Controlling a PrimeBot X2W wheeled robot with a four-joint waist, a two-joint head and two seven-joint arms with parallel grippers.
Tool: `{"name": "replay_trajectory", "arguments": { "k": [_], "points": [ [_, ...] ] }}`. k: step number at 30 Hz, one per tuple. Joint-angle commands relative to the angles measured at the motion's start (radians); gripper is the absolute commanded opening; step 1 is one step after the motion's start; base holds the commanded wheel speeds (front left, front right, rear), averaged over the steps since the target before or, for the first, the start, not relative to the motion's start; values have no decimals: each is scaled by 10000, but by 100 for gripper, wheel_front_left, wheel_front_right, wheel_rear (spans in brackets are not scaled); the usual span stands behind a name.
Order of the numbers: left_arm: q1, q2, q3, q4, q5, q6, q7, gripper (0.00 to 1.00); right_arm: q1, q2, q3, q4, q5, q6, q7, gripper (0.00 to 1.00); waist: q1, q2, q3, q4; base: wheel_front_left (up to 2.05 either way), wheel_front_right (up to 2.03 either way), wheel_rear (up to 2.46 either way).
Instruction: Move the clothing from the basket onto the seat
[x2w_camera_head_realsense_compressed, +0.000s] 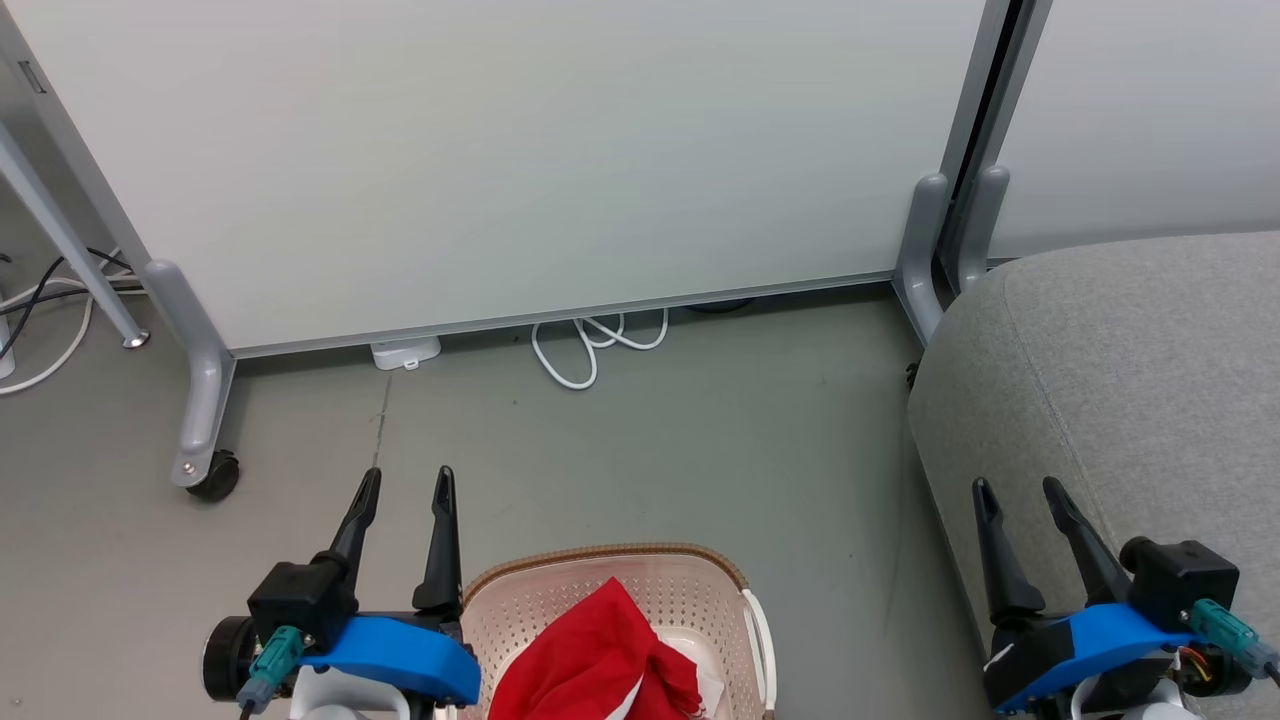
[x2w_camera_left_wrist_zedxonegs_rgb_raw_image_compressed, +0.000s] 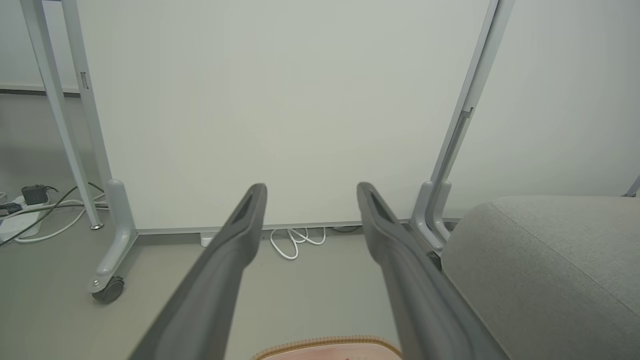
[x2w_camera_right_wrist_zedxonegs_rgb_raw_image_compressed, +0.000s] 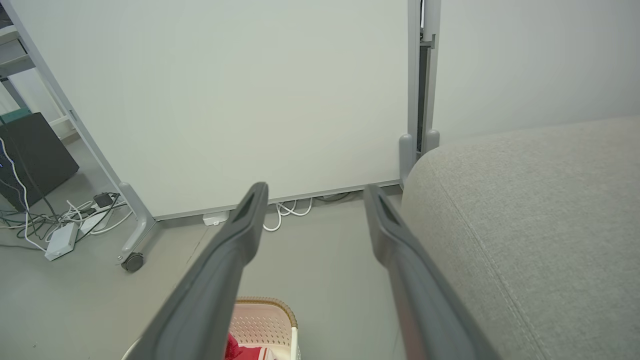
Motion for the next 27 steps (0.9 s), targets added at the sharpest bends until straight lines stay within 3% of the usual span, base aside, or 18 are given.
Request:
{"name": "replay_trajectory", "arguments": {
  "k": [1, 10, 27],
  "points": [
    [-119, -4, 0, 34, 213, 13, -112, 100, 76, -68, -5, -72, -264, 20, -28, 100, 0, 0, 0, 4, 0, 0, 0],
    [-138, -16, -107, 171, 705, 44, -260, 100, 121, -70, 18, -147, -890, 14, -99, 100, 0, 0, 6, 42, 0, 0, 0],
    [-170, -23, -135, 266, 612, 45, -256, 100, -59, -67, 158, -280, -785, 14, -25, 100, 0, 0, 429, -43, 0, 0, 0]
  ]
}}
